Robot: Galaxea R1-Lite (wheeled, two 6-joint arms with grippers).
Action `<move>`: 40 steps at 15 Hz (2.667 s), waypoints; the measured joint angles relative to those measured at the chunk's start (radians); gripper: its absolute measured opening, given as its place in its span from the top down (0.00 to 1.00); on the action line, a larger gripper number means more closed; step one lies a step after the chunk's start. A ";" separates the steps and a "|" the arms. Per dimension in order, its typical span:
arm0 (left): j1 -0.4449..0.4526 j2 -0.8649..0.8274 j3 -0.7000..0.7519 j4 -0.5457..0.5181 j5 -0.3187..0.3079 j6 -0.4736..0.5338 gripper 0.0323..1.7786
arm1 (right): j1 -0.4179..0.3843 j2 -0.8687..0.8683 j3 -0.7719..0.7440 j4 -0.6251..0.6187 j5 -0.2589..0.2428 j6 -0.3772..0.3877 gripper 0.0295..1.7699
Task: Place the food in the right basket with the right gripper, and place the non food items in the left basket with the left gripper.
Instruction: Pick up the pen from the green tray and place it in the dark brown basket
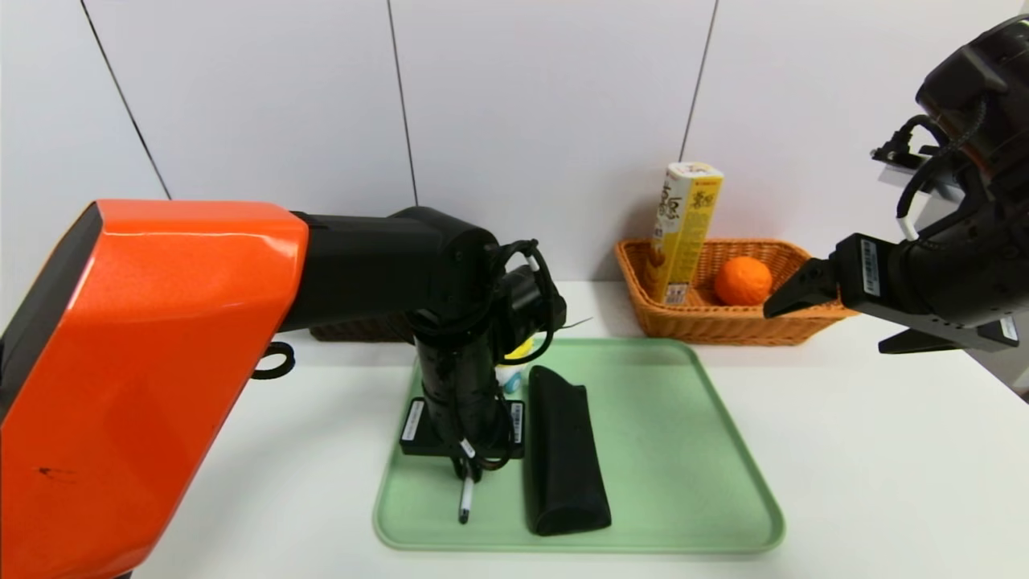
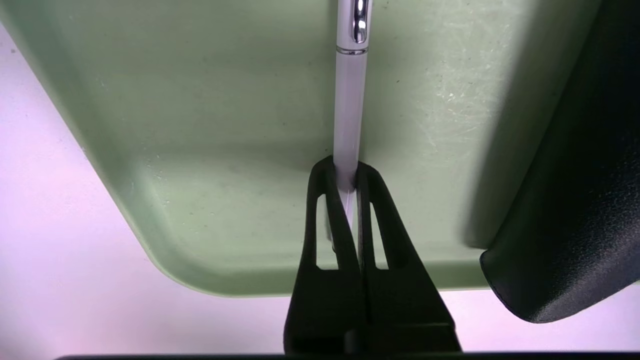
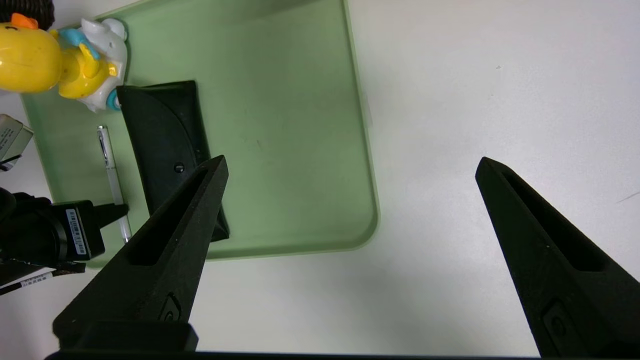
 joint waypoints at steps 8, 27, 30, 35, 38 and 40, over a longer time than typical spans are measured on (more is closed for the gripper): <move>-0.002 -0.212 -0.039 0.014 -0.001 0.023 0.99 | -0.001 -0.006 0.000 0.000 0.000 0.000 0.03; 0.535 -0.238 -0.057 -0.551 -0.031 -0.059 0.99 | -0.011 -0.003 0.005 -0.071 0.007 0.030 0.03; 0.563 -0.174 -0.060 -0.570 -0.030 -0.044 0.99 | -0.011 0.001 0.006 -0.072 0.007 0.035 0.03; 0.601 -0.095 -0.064 -0.614 -0.028 -0.006 0.99 | -0.009 0.005 0.006 -0.072 0.008 0.039 0.03; 0.614 -0.056 -0.065 -0.634 -0.029 0.003 0.99 | -0.009 0.006 0.005 -0.072 0.007 0.038 0.03; 0.618 -0.038 -0.065 -0.634 -0.029 0.003 0.99 | -0.008 0.006 0.005 -0.072 0.007 0.038 0.03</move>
